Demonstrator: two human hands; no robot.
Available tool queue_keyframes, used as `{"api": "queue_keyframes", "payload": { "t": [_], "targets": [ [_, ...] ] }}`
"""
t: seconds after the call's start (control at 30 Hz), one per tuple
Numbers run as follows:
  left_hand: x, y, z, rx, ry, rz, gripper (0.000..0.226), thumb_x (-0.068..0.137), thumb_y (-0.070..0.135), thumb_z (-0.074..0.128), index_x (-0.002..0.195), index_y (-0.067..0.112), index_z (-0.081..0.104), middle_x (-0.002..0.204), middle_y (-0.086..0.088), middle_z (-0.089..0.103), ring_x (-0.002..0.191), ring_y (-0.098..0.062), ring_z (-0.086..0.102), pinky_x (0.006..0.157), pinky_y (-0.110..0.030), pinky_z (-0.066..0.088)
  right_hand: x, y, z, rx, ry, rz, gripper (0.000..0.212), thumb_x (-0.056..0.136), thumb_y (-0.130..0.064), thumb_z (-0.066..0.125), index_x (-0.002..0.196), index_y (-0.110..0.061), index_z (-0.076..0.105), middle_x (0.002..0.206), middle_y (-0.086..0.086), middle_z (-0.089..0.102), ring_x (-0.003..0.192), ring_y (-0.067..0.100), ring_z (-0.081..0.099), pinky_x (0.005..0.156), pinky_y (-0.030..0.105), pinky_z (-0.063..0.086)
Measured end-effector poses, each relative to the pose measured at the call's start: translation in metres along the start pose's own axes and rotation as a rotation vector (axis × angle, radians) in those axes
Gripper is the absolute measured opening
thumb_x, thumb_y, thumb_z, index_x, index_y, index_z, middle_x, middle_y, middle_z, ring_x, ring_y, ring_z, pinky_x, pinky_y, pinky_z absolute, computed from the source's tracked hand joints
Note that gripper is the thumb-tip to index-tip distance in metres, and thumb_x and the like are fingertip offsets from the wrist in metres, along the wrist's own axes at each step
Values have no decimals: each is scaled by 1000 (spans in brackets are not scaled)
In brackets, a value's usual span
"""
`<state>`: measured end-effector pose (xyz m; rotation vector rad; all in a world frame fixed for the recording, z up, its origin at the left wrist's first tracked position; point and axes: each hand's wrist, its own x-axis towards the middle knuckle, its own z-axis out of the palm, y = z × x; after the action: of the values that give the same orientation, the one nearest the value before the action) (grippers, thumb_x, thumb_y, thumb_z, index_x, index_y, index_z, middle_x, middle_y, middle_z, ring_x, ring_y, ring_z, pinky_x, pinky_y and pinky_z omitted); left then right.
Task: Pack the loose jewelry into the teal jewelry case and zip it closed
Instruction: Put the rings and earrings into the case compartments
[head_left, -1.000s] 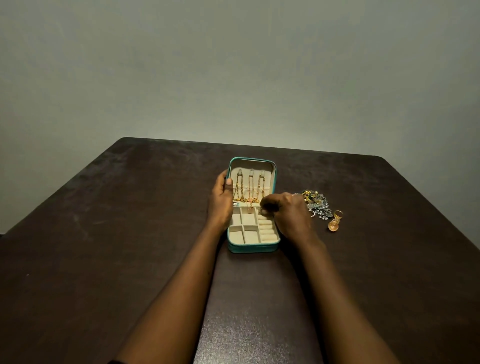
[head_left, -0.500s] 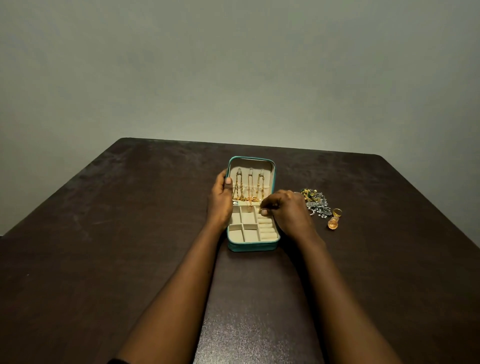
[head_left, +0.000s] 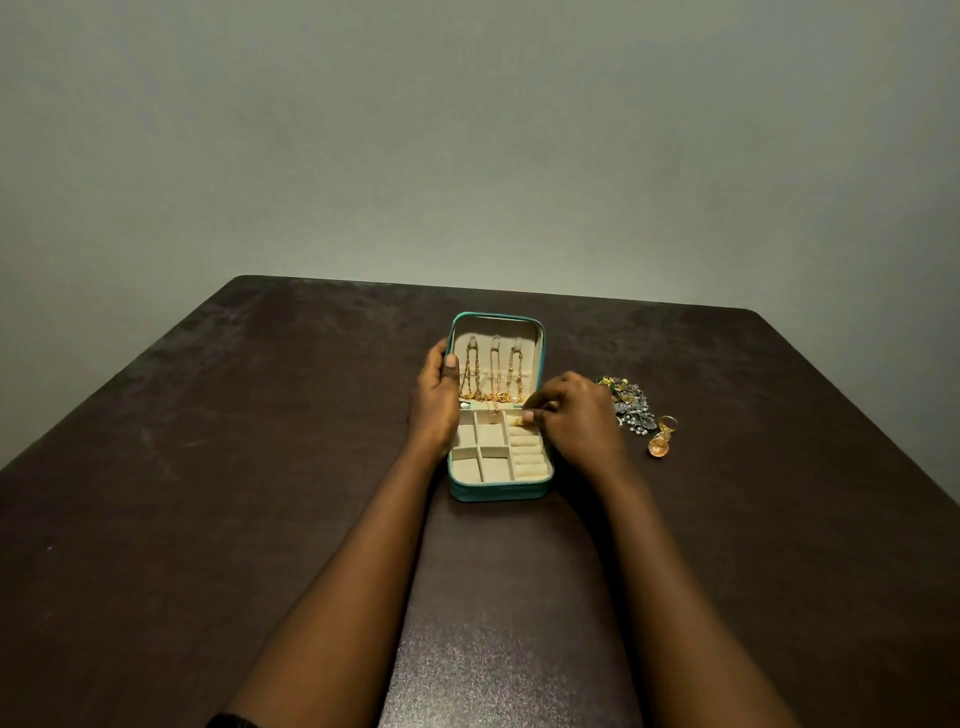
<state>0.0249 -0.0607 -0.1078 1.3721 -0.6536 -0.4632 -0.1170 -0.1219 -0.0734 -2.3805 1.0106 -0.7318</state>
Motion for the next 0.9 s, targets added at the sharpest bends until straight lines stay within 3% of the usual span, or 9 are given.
{"api": "queue_keyframes", "payload": {
  "t": [0.17,0.3,0.53,0.7,0.83,0.9],
  "targets": [
    [0,1,-1,9,4,0,34,102,22,31,132,18,46,109,-2,61,101,-19,61,87,-40,53,7,32,-27,56,299,268,17,80,-6,68,96,-8,74,100,12,72,92,23,66,84,35,53],
    [2,-2,-1,30,5,-1,33,102,24,30,131,19,47,107,1,62,102,-19,61,89,-42,52,2,59,-46,38,454,490,15,81,-7,67,95,-10,74,99,13,72,88,31,67,82,37,55],
    [1,-2,0,21,9,8,33,103,21,30,130,18,48,104,2,62,92,-11,61,84,-36,52,-2,77,-52,22,324,663,20,80,-12,72,97,-3,72,104,23,67,102,35,61,84,36,48],
    [3,-4,0,7,4,1,32,103,23,30,128,17,49,106,-4,63,97,-18,61,84,-41,53,-2,79,-54,-3,310,673,15,83,-9,68,95,-2,71,106,25,66,104,36,60,83,34,47],
    [3,-4,-1,-9,3,-6,34,103,22,29,131,13,47,110,-8,62,96,-17,60,75,-30,53,-1,80,-52,-12,284,645,13,86,-9,63,93,-1,70,105,23,67,103,35,60,84,34,47],
    [3,-4,-1,-5,4,-2,35,103,22,29,132,12,46,113,-9,62,98,-19,60,77,-32,54,-2,78,-54,18,298,619,14,87,-14,63,93,-3,70,103,18,68,101,31,61,81,31,44]
  ]
}}
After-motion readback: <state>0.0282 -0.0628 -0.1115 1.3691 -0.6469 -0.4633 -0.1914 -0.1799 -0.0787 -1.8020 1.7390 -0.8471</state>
